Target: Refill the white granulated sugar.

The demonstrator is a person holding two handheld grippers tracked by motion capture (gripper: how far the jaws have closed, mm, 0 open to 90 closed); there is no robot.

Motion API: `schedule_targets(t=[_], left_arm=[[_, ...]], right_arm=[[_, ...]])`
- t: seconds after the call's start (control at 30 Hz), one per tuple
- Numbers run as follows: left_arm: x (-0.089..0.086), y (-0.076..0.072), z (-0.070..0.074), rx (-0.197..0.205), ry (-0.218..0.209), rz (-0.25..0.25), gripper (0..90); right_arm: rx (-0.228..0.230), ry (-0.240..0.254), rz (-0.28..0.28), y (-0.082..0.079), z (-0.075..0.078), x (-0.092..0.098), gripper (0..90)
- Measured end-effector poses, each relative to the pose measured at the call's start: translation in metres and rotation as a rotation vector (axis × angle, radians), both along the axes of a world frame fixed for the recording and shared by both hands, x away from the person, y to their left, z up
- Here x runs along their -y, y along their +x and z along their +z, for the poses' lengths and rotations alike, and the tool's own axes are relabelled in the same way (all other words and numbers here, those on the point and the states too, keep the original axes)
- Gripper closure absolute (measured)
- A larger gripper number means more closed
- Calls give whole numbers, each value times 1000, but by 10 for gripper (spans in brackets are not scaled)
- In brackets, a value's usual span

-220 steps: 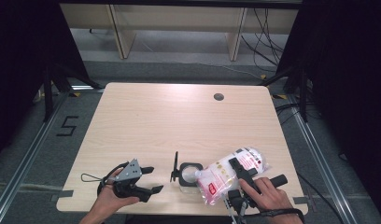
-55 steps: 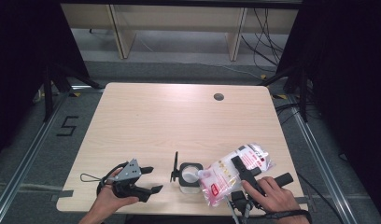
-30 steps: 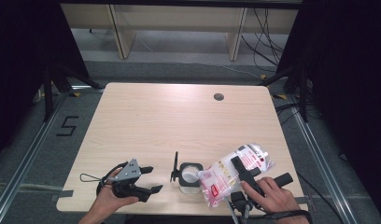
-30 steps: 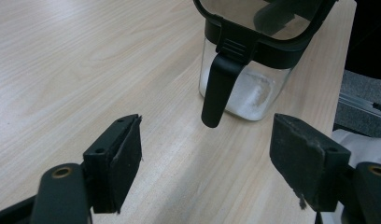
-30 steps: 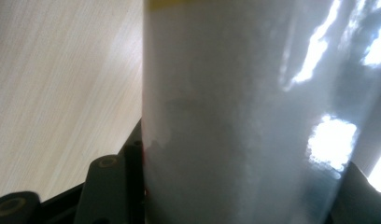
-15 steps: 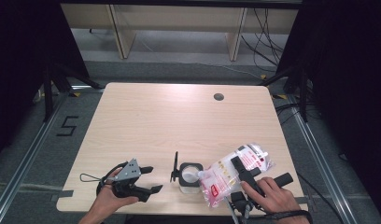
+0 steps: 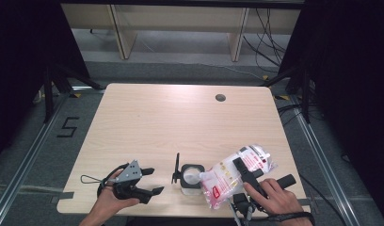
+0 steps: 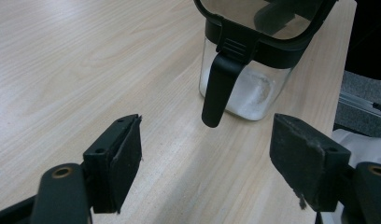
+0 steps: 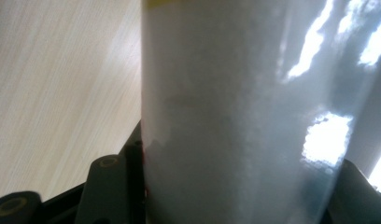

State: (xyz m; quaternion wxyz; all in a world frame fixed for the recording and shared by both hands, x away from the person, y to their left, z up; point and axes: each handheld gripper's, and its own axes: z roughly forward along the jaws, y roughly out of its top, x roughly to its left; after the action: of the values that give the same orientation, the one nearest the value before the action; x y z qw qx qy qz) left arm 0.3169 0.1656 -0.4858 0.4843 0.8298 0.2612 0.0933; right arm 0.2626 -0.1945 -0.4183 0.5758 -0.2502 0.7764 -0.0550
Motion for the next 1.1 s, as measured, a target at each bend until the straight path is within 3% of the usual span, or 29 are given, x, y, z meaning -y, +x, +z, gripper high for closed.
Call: schedule_targets(t=[0.23,0.27,0.33,0.4,0.6,1.0,1.03,1.1], left_arm=[[1,0,0,-2,-7,3,250],[1,0,0,-2,-6,2,249],[1,0,0,-5,-7,4,250],[0,1,0,17,10,-13,250],[0,0,0,-2,-1,0,250],[0,0,0,7,1,-1,250],[-2,2,1,23,33,-20,250],[0,0,0,9,13,-5,250]], right_arm=[[1,3,6,1,0,0,457],[-14,32,-28,0,-2,2,458],[-10,29,-24,0,-2,3,458],[-9,23,-17,0,-1,2,458],[-12,31,-8,1,0,2,460],[-6,23,-20,0,1,4,461],[-5,20,-18,0,2,4,461],[-7,18,-18,0,2,3,462]])
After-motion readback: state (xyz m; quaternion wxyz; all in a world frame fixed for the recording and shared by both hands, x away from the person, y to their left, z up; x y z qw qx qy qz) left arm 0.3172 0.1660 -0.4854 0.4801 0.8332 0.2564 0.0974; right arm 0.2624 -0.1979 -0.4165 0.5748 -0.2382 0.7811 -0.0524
